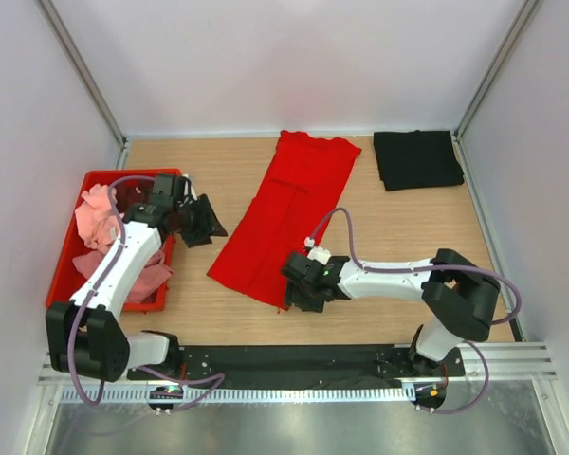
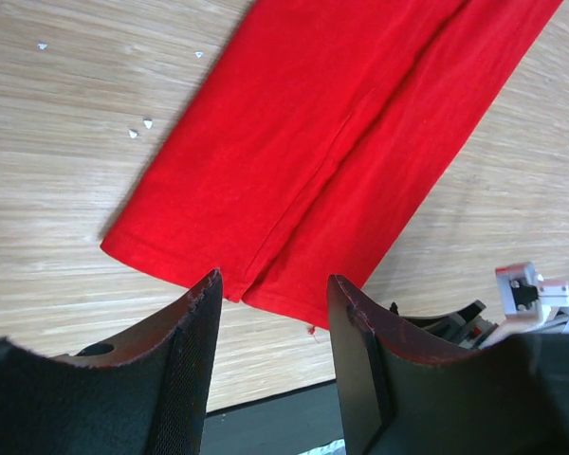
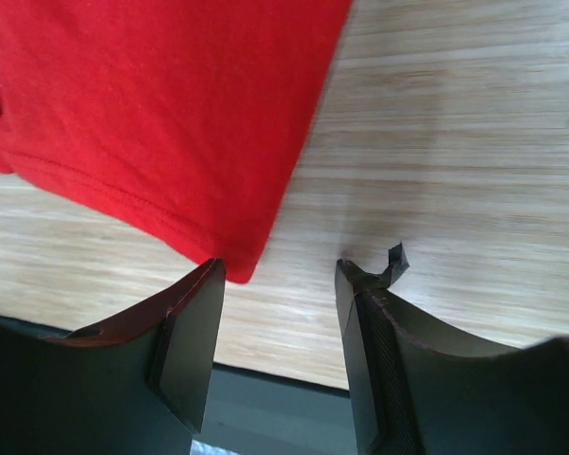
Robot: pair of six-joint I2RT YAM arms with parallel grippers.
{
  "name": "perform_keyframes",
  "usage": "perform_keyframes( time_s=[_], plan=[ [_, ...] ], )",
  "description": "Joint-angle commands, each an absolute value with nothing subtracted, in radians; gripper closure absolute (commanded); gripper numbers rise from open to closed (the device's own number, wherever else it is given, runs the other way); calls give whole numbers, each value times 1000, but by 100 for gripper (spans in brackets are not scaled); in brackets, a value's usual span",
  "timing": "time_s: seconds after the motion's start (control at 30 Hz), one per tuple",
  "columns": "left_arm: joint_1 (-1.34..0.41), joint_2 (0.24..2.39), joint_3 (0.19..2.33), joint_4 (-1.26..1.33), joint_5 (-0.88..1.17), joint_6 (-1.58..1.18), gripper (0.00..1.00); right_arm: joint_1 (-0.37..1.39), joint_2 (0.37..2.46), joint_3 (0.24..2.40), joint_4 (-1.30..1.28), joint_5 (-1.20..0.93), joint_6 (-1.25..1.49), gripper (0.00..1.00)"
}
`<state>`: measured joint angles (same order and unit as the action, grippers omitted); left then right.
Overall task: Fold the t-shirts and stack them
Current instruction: Fold the tshirt
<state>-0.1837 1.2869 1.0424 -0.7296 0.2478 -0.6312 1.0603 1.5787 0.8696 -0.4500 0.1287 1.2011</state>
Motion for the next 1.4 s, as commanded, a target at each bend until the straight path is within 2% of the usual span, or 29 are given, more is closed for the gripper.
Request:
perform_keyframes(
  time_s=[0.0, 0.1, 0.23, 0.33, 0.37, 0.43, 0.57, 0.7, 0.9, 1.37],
  plan=[
    [-178, 1253, 1028, -709, 284, -606, 50, 1083, 1621, 930, -439, 210, 1258, 43],
    [-179, 1249, 1013, -703, 284, -606, 50, 1101, 1649, 930, -440, 229, 1264, 45],
    [-178, 1238, 964, -658, 324, -618, 51, 1115, 1670, 925, -443, 235, 1262, 56],
    [-179, 1226, 940, -655, 316, -611, 51, 1117, 1660, 913, -480, 236, 1261, 76],
    [-179, 1220, 937, -657, 314, -609, 51, 1117, 1651, 907, -511, 236, 1258, 89],
    [-184, 1197, 928, -660, 321, -607, 52, 1115, 1600, 873, -547, 244, 1252, 99],
    [-233, 1142, 895, -701, 314, -618, 52, 1117, 1444, 772, -644, 268, 1250, 99],
    [-352, 1069, 801, -695, 310, -685, 51, 1117, 1238, 639, -719, 259, 1239, 99],
    [-521, 1029, 626, -563, 304, -837, 51, 1117, 995, 540, -815, 236, 1230, 99],
    [-702, 1144, 431, -282, 256, -1048, 51, 1117, 936, 514, -819, 230, 1226, 99]
  ],
)
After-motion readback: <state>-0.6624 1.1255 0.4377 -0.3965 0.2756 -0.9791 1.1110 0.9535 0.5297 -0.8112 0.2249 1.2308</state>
